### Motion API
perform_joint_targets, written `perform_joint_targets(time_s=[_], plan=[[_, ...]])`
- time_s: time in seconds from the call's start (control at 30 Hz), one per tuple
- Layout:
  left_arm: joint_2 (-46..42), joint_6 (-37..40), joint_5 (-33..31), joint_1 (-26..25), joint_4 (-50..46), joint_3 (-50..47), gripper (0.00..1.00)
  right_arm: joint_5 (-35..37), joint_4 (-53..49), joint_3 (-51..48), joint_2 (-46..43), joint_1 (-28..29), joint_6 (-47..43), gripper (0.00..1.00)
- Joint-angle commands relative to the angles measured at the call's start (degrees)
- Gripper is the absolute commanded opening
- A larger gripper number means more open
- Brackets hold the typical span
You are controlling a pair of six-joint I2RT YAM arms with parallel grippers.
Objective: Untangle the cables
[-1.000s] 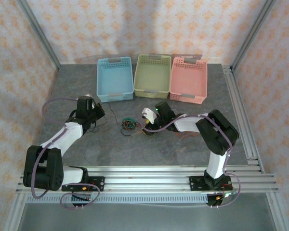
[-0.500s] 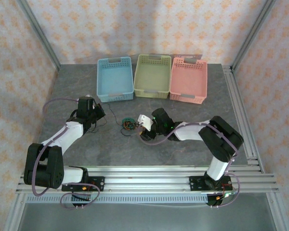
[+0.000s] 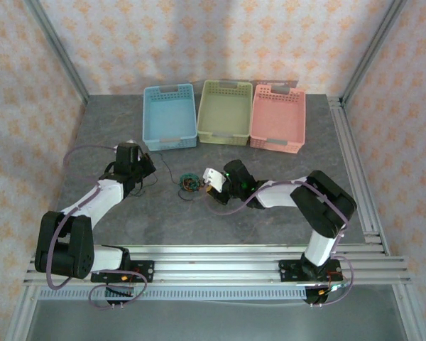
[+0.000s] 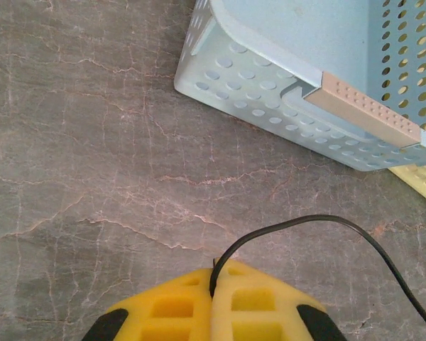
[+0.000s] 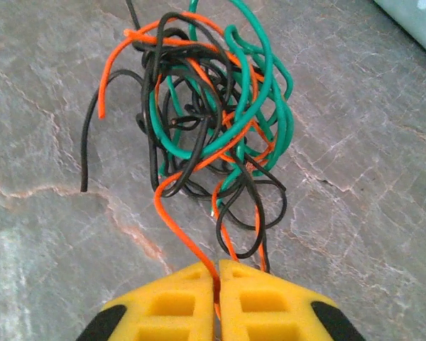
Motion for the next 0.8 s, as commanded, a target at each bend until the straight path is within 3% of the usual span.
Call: perform_joint_targets(time_s=[0.0,0.27,0.53,0.77], plan=[[0.0,0.6,-2.4,-0.5,-0.9,1.1,0.0,3.5,4.2,-2.0,-1.3,0.3,0.0,0.0],[-2.6,-1.0,-9.2,-0.5,-3.3,0.0,0.0,13.8,15.9,-7.9,-4.8,-0.9,5.3,0.0],[-7.1,-4.8,-17.8,1.0,-6.5,-2.4,0.0,27.4,33.5,-15.5,-7.5,-8.1,18.3,0.0],[-14.7,-8.7,-19.1,5.4,-6.0,-7.6,0.0,40.8,35.3,-18.2,-10.6,-12.2,23.9,0.0]])
